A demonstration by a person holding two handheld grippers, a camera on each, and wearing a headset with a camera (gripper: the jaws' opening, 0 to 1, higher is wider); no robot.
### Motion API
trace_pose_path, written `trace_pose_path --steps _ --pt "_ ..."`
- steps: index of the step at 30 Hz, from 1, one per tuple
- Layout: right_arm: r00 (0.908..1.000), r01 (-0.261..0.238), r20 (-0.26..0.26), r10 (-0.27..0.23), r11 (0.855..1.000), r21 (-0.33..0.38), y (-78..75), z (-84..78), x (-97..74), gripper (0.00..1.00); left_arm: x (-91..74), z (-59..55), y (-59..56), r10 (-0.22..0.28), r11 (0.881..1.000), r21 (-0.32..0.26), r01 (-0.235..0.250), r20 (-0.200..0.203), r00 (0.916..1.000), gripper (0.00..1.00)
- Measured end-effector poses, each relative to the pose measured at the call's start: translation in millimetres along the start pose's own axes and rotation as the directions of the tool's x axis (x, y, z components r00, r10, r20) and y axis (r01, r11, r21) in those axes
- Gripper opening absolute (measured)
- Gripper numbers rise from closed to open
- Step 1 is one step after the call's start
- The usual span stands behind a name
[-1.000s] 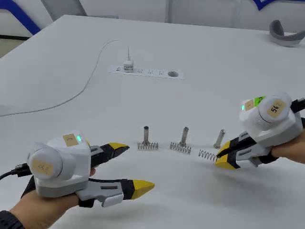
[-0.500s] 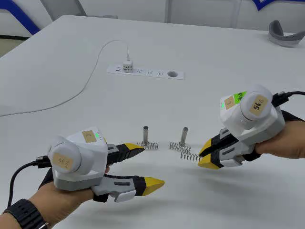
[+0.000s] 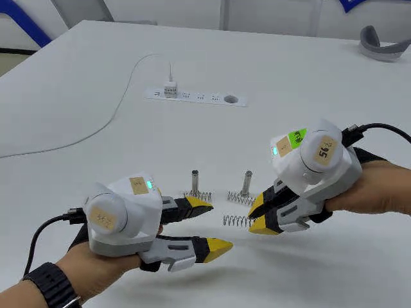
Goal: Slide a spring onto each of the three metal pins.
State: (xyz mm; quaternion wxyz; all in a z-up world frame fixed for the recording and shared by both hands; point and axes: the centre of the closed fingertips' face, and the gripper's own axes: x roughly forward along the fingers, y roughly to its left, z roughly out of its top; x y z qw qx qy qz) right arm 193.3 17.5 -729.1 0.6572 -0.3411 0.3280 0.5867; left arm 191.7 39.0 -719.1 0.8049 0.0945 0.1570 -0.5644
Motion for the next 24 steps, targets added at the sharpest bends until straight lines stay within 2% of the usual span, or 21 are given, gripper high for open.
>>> trace_pose_path --steps 11,21,24 --pt "0.9992 -0.039 -0.013 0.038 0.998 -0.057 10.0 4.9 3.7 0.12 5.2 -1.2 -10.4 -0.031 0.997 0.063 0.032 -0.011 0.9994 0.26" --pt "0.9980 -0.058 -0.031 0.056 0.994 -0.089 16.6 4.9 2.0 0.12 8.0 -2.7 -12.1 -0.031 0.993 0.112 0.032 -0.015 0.9994 0.14" --pt "0.9978 -0.060 -0.035 0.057 0.993 -0.098 17.1 5.1 1.1 0.12 8.4 -3.7 -13.1 -0.031 0.992 0.122 0.033 -0.021 0.9993 0.13"
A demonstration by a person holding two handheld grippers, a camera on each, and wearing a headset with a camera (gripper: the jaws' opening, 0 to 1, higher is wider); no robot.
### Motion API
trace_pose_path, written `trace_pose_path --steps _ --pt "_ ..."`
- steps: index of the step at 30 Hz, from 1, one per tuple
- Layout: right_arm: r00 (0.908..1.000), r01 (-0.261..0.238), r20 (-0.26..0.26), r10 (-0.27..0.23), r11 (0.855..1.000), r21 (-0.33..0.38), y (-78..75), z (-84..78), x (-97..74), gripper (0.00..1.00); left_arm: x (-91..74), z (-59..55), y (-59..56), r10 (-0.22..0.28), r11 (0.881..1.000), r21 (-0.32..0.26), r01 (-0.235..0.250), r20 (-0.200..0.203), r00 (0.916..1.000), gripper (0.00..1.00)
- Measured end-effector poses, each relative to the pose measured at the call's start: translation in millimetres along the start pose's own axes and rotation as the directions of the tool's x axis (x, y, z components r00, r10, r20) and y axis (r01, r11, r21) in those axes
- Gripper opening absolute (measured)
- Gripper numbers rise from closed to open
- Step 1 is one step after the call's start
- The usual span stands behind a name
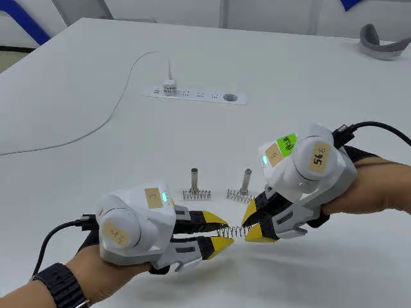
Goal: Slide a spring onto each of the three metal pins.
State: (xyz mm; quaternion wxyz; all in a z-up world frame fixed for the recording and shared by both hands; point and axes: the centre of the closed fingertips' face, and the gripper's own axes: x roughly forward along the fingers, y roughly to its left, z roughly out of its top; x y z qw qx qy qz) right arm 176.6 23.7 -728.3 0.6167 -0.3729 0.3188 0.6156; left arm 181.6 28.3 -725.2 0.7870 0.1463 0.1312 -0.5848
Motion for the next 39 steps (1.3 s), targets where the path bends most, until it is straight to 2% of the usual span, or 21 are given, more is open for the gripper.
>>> trace_pose_path --steps 5,12,24,30,33,39 --pt "1.0000 -0.005 0.005 0.005 1.000 -0.007 1.0 5.0 -6.8 0.12 -0.2 -0.3 -1.4 -0.004 1.000 0.007 0.004 -0.003 1.0000 0.12" --pt "0.9986 0.001 0.052 -0.001 1.000 -0.008 1.0 22.6 -16.1 0.12 0.3 -1.8 -0.8 -0.005 1.000 0.003 0.005 -0.008 1.0000 0.12" --pt "0.9969 0.008 0.079 -0.006 1.000 -0.028 1.4 44.4 -15.0 0.12 1.7 -2.2 -1.5 -0.008 1.000 0.000 0.008 -0.006 1.0000 0.11" --pt "0.9965 0.009 0.083 -0.009 1.000 -0.009 -0.1 46.6 -14.4 0.12 2.1 -0.6 -0.8 -0.005 1.000 -0.012 0.005 0.008 1.0000 0.11" --pt "0.9968 0.002 0.080 -0.002 1.000 0.003 1.3 45.4 -13.0 0.19 1.6 1.3 0.3 0.000 1.000 -0.024 0.000 0.020 0.9998 0.11" --pt "0.9974 0.005 0.072 -0.006 1.000 0.022 0.7 41.7 -10.1 0.18 1.5 2.1 0.6 0.001 1.000 -0.020 0.000 0.022 0.9998 0.11"
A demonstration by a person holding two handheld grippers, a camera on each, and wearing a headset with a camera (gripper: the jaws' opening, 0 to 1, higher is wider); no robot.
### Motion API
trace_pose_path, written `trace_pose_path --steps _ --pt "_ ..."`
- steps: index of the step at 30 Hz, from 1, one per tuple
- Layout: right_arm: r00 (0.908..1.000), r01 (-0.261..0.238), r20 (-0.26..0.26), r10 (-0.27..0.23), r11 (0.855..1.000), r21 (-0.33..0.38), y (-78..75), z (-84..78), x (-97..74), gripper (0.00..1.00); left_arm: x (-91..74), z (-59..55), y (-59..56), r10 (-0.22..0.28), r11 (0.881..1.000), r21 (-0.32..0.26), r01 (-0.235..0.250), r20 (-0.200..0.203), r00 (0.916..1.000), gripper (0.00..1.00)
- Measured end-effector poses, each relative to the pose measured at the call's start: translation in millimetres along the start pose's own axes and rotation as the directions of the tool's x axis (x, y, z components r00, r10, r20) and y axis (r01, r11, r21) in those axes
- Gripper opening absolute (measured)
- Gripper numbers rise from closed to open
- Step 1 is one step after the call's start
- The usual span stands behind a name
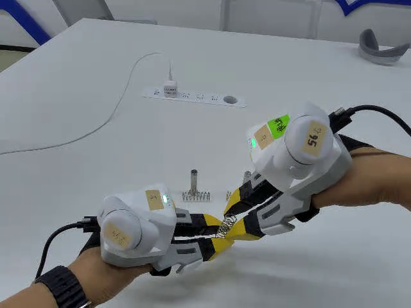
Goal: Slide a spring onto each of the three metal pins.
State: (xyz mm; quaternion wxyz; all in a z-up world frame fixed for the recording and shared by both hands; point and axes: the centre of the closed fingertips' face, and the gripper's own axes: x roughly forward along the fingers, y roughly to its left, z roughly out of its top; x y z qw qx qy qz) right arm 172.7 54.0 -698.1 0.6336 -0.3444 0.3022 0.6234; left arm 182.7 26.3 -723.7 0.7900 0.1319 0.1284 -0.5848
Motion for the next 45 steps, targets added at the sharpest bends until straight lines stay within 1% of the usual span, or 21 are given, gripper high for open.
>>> trace_pose_path --steps 7,13,15,21,29,32,37,45 --pt "0.9999 0.013 0.002 -0.013 1.000 0.012 -4.0 1.2 0.3 0.12 1.2 2.7 1.5 0.002 1.000 0.005 -0.002 0.005 1.0000 0.11" --pt "0.9998 0.018 0.002 -0.018 1.000 0.021 -6.0 1.9 -0.8 0.12 1.7 4.6 4.3 0.018 1.000 0.003 -0.018 0.017 0.9997 0.13" --pt "0.9997 0.022 0.002 -0.022 0.999 0.023 -7.0 1.5 -1.4 0.12 1.4 4.8 5.2 0.024 1.000 -0.012 -0.023 0.021 0.9995 0.17" --pt "0.9993 0.038 -0.001 -0.038 0.999 0.032 -10.9 -1.8 -6.1 0.12 -2.3 3.4 9.2 0.039 0.998 -0.042 -0.038 0.023 0.9990 0.24" --pt "0.9982 0.060 -0.010 -0.060 0.997 0.049 -16.8 -8.5 -15.3 0.12 -10.0 -0.9 16.3 0.070 0.993 -0.092 -0.068 0.024 0.9972 0.35" --pt "0.9973 0.072 -0.014 -0.072 0.995 0.061 -19.8 -12.5 -20.4 0.12 -14.0 -3.4 19.6 0.086 0.990 -0.111 -0.083 0.021 0.9961 0.40" --pt "0.9954 0.094 -0.023 -0.093 0.992 0.080 -23.9 -20.3 -29.9 0.12 -22.8 -7.3 24.2 0.109 0.987 -0.124 -0.106 0.016 0.9939 0.46" --pt "0.9925 0.118 -0.044 -0.114 0.986 0.114 -27.6 -34.8 -40.4 0.12 -35.4 -11.7 34.4 0.157 0.978 -0.143 -0.153 0.013 0.9876 0.51"
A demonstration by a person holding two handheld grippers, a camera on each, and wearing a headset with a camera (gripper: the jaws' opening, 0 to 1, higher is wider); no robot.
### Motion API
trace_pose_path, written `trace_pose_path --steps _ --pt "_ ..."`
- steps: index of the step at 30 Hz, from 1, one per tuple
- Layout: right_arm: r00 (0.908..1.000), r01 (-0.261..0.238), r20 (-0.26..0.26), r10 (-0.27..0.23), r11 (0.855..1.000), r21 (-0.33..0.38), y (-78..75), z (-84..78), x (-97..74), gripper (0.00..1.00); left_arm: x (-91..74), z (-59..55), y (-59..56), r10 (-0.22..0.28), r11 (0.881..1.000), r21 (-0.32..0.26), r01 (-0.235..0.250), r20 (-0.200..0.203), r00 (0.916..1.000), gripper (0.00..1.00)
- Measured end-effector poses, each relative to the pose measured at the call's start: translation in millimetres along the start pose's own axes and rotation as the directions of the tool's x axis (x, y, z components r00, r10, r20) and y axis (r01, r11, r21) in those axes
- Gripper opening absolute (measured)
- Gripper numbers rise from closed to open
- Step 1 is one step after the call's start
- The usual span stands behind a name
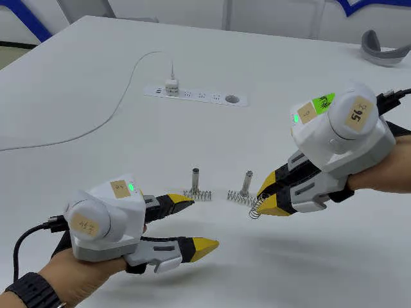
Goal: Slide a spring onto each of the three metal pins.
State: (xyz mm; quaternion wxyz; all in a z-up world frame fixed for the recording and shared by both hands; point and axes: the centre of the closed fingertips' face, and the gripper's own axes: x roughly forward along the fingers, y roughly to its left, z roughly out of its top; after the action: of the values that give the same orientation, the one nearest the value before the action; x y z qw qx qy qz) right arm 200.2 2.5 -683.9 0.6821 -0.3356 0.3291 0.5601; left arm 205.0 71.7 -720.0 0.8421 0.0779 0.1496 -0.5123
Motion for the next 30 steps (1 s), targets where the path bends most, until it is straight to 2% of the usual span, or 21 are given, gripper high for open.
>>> trace_pose_path --steps 14,21,30 --pt "0.9989 0.042 -0.021 -0.041 0.998 0.045 -10.6 -15.1 -19.5 0.12 -10.7 -3.7 14.7 0.063 0.998 -0.031 -0.063 0.006 0.9980 0.60" --pt "0.9968 0.074 -0.036 -0.071 0.995 0.073 -21.0 -25.7 -32.6 0.12 -12.7 -4.5 21.0 0.086 0.995 -0.044 -0.086 0.007 0.9962 0.65" --pt "0.9901 0.132 -0.063 -0.125 0.985 0.113 -42.0 -41.3 -52.3 0.12 -14.7 -8.5 24.7 0.099 0.994 -0.055 -0.099 0.000 0.9951 0.69"
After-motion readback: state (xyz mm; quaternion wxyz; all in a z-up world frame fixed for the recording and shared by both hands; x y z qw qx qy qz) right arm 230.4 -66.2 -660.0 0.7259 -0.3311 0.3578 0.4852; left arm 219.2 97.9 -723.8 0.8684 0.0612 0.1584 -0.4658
